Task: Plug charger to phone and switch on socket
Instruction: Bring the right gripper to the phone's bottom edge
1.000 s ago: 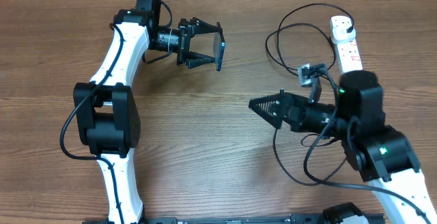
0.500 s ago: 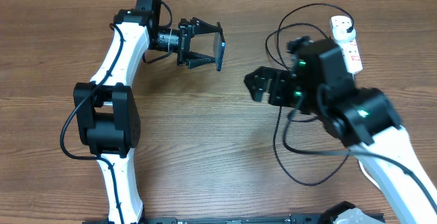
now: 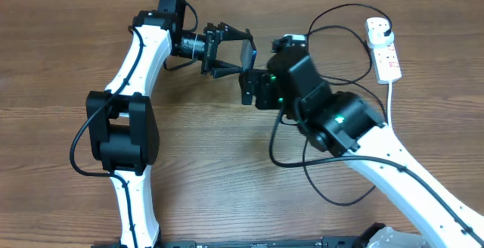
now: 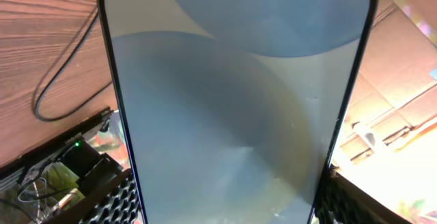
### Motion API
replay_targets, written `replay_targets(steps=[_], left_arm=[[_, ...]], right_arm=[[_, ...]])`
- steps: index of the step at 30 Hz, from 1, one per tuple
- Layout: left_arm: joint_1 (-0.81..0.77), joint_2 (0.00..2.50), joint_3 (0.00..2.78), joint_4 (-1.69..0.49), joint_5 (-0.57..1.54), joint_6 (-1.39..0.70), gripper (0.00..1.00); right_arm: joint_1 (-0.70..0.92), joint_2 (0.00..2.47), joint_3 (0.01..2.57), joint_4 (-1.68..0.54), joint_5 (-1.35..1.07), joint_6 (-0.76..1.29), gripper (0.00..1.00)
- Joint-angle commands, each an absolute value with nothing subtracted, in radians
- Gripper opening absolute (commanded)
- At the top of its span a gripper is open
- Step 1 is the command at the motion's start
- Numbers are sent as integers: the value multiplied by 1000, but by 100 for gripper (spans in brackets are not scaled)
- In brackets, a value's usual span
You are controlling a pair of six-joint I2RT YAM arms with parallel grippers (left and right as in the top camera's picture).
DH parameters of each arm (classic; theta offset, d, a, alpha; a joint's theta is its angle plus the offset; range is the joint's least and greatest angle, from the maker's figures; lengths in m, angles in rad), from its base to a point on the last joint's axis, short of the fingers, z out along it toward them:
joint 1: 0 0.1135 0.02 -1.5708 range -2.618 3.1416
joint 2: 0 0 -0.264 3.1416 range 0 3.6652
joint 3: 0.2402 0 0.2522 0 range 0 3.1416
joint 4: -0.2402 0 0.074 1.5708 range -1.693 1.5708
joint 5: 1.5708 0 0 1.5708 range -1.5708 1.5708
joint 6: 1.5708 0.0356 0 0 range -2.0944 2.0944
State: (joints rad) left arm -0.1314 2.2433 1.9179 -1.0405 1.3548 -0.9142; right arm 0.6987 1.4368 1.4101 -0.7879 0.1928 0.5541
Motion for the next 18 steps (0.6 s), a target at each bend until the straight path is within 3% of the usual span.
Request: replay_targets(steps=[1,9,14,18], left_arm=[[-141,2247,1950,-1042,1367,-925,69],[-157,2247,1950,-1042,1360,-929,69],[-162,2247,1950,-1042,1357,-932,69],[-168,2247,1950,-1042,1356,-932,69]], right_arm=[[729,1472,1437,-759,292,561,93],[732,1542,1437,-697,297,580,91],[732,1567,1437,-662,293,580,80],[732,1578,1436,-652,326,580,78]])
